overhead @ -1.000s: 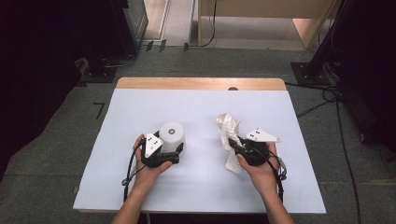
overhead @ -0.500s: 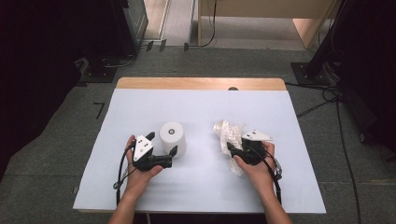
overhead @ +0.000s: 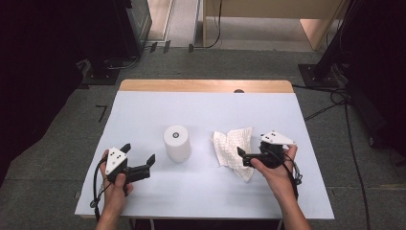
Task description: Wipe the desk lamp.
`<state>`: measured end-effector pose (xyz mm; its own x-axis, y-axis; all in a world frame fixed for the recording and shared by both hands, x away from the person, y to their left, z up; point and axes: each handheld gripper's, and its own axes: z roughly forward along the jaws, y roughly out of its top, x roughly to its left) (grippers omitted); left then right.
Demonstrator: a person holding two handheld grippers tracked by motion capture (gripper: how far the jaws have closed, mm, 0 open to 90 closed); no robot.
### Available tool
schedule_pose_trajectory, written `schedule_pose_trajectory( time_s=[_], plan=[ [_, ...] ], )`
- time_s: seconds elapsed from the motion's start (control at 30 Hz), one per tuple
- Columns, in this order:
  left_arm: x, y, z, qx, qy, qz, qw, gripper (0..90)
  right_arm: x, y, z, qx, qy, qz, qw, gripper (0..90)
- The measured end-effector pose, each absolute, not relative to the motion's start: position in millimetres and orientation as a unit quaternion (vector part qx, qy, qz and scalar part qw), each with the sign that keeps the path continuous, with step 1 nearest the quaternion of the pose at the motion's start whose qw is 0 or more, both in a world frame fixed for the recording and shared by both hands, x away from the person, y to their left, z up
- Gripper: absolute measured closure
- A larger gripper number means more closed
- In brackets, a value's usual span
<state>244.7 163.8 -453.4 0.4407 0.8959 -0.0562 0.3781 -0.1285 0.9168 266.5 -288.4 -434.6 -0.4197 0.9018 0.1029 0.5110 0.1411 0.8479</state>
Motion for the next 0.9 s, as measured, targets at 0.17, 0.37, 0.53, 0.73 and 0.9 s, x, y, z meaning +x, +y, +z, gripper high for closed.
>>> schedule_pose_trajectory(
  time_s=[0.17, 0.37, 0.53, 0.73, 0.9],
  plan=[
    [236, 185, -459, 0.699, 0.473, 0.278, 0.460, 1.2, 257, -311, -435, 0.495, 0.720, 0.424, 0.238, 0.0],
    [226, 206, -464, 0.697, 0.485, 0.288, 0.442, 1.2, 236, -347, -451, 0.515, 0.720, 0.394, 0.248, 0.0],
    [222, 220, -469, 0.699, 0.494, 0.287, 0.431, 1.2, 220, -375, -465, 0.539, 0.715, 0.371, 0.246, 0.0],
    [217, 237, -477, 0.709, 0.498, 0.299, 0.399, 1.2, 206, -403, -479, 0.563, 0.707, 0.351, 0.246, 0.0],
    [218, 252, -479, 0.703, 0.510, 0.302, 0.394, 1.2, 195, -417, -492, 0.573, 0.709, 0.332, 0.242, 0.0]
  ],
)
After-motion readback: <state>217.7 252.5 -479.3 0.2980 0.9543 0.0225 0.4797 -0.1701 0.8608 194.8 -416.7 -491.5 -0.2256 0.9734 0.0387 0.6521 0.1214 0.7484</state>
